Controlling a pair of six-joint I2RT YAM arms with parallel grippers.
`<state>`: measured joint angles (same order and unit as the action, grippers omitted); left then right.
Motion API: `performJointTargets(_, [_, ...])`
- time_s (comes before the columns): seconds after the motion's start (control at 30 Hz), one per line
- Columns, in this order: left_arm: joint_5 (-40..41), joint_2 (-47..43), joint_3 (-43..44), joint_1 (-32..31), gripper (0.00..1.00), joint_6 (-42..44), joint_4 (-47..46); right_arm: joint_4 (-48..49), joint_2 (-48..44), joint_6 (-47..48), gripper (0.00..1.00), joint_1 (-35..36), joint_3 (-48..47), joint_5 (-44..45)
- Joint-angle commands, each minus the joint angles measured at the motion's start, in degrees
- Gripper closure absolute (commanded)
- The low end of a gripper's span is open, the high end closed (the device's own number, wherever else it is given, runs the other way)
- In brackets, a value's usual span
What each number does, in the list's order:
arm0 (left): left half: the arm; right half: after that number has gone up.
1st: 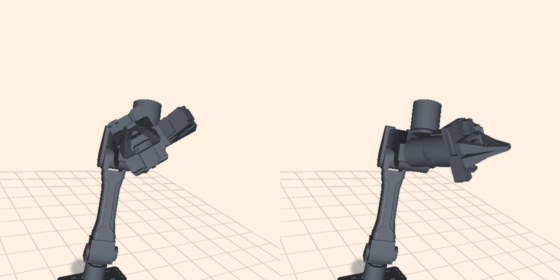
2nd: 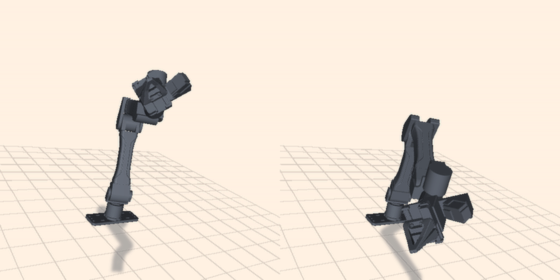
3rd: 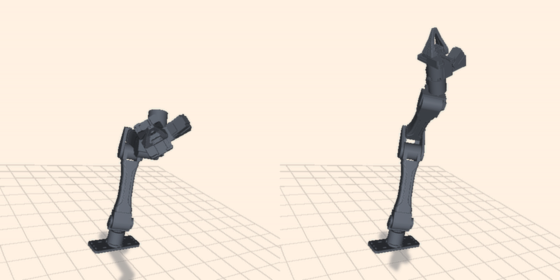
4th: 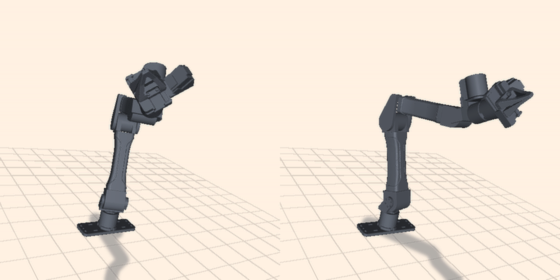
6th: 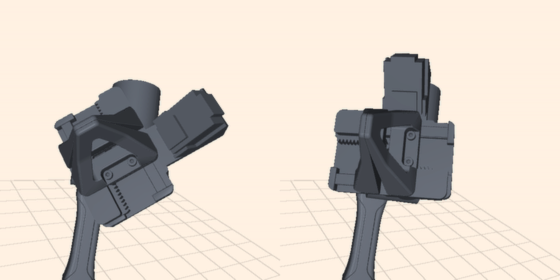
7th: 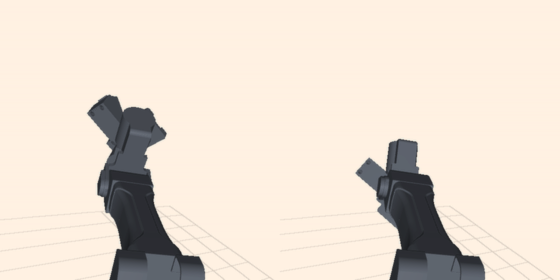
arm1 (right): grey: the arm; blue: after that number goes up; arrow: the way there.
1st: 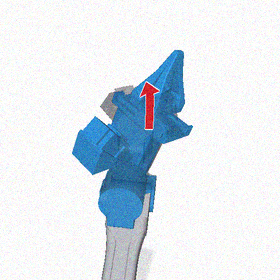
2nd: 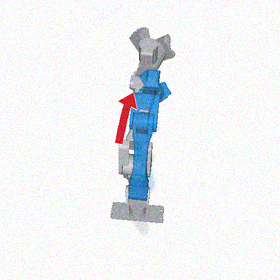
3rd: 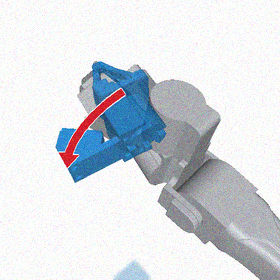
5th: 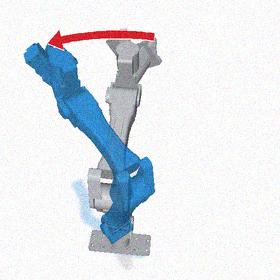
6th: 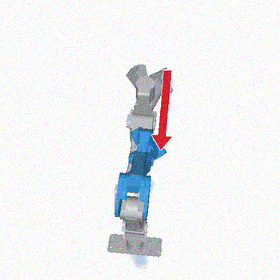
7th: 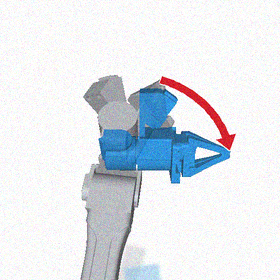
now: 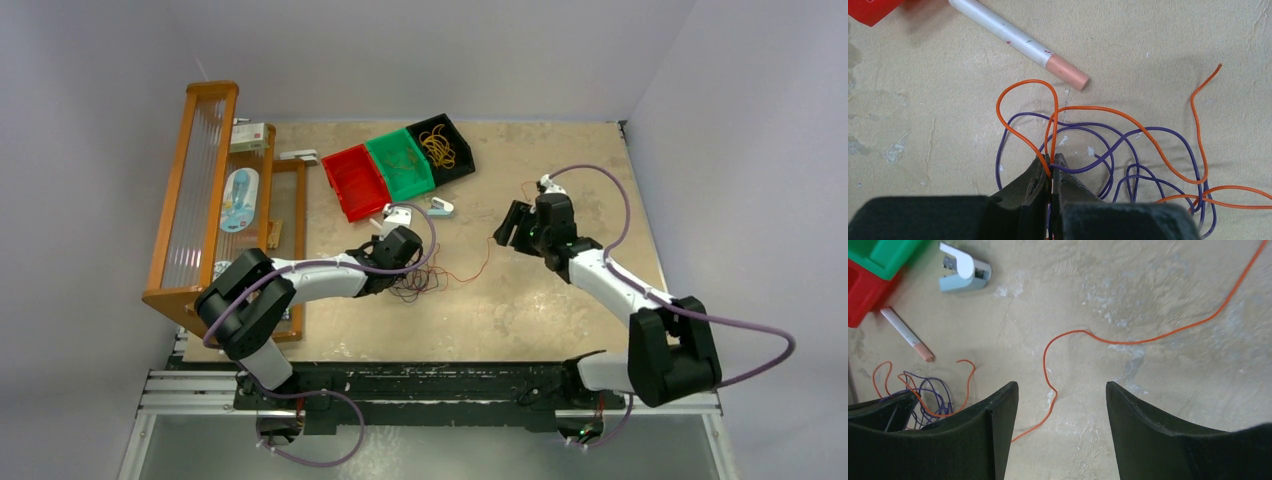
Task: Untangle the cables
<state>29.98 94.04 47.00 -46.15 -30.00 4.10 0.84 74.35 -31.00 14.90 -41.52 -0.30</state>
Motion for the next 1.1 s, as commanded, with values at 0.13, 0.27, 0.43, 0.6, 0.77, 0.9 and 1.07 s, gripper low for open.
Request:
performJointTargets(0.13, [-0.42, 0.16, 1.42, 0.01, 1.0, -0.84, -1.9, 13.23, 6.79, -3.6, 0.34, 1.78, 1.16, -5.54])
performJointTargets(0.27, [-0.29, 0.15, 1.45, 0.01, 1.0, -0.76, -1.85, 14.79, 10.8, -3.8, 0.37, 2.01, 0.61, -6.43])
performJointTargets(0.43, [-0.35, 0.17, 1.55, 0.02, 1.0, -0.74, -1.9, 15.1, 13.68, -3.64, 0.42, 2.41, 0.3, -7.12])
performJointTargets(0.6, [-0.78, 0.81, 1.84, 0.01, 1.0, -0.72, -2.24, 17.01, 15.22, -3.65, 0.51, 2.75, 0.6, -10.11])
performJointTargets(0.77, [-1.08, 1.61, 2.33, 0.04, 1.0, -0.65, -2.77, 18.18, 16.44, -3.3, 0.65, 2.8, 0.65, -12.05])
performJointTargets(0.9, [-1.1, 2.3, 2.9, 0.01, 1.0, -0.59, -3.01, 18.11, 15.96, -3.2, 0.8, 2.77, 0.82, -11.27])
performJointTargets(1.07, [-1.44, 2.96, 2.45, 0.03, 0.94, -0.74, -4.23, 15.92, 10.48, -2.39, 0.98, 2.81, 1.23, -8.52])
